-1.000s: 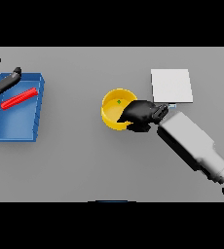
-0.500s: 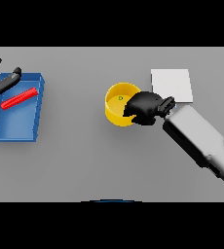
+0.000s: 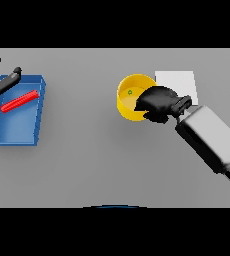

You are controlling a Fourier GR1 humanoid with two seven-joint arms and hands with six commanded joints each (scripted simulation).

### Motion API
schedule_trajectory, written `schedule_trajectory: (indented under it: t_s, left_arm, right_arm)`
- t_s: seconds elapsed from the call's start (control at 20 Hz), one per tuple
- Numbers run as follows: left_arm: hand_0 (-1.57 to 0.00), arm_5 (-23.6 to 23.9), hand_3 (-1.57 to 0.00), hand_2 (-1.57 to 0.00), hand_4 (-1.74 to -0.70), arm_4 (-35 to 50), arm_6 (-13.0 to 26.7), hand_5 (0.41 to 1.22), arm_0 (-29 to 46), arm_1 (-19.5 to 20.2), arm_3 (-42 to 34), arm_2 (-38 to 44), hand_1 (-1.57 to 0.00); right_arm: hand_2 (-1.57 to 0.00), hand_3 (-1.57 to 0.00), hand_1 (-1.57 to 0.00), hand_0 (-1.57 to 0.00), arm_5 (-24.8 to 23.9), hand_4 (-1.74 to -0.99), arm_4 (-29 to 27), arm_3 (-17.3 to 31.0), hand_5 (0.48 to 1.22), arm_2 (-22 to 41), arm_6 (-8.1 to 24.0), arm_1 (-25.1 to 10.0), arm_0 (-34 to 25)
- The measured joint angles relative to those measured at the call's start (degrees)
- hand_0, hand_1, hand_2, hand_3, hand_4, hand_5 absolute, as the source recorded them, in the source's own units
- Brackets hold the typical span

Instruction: Pick up the red beaker and tilt it to pour out 1 green nut into yellow bowl. Pick up the yellow bowl and place it on the metallic measuring scale.

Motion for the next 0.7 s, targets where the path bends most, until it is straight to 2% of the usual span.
schedule_trajectory:
  t_s: [0.05,0.2,0.4,0.45,0.7]
  left_arm:
    - [0.0,-0.28,0.0,0.0,-0.82,0.25,0.49,0.717,-0.18,0.26,-0.44,0.13,0.0]
    - [0.0,-0.31,0.0,0.0,-0.83,1.03,2.12,0.733,0.28,0.03,-1.84,0.29,0.0]
    - [0.0,0.09,0.0,0.0,-0.85,1.33,2.87,0.746,1.29,0.18,-3.1,0.58,0.0]
    - [0.0,0.43,0.0,0.0,-0.85,1.1,3.26,0.754,1.68,-0.12,-3.71,0.22,0.0]
    - [0.0,0.18,0.0,0.0,-0.86,1.87,5.84,0.768,1.56,0.1,-4.7,0.63,0.0]
  right_arm:
    - [-1.49,-1.18,-1.57,-1.54,-0.38,-1.74,0.01,0.43,1.22,-0.71,0.81,-0.1,-0.92]
    - [-1.53,-1.16,-1.57,-1.56,-3.48,-1.741,0.35,2.89,1.221,-2.5,-0.86,-2.17,-2.03]
    - [-1.55,-1.15,-1.57,-1.57,-7.97,-1.741,1.14,9.09,1.221,-4.68,-1.85,-3.86,-3.98]
    - [-1.55,-1.16,-1.57,-1.57,-9.34,-1.741,1.18,11.54,1.221,-5.34,-3.23,-4.52,-4.38]
    - [-1.53,-1.16,-1.57,-1.57,-13.45,-1.741,2.12,20.83,1.221,-6.49,-2.62,-3.61,-6.47]
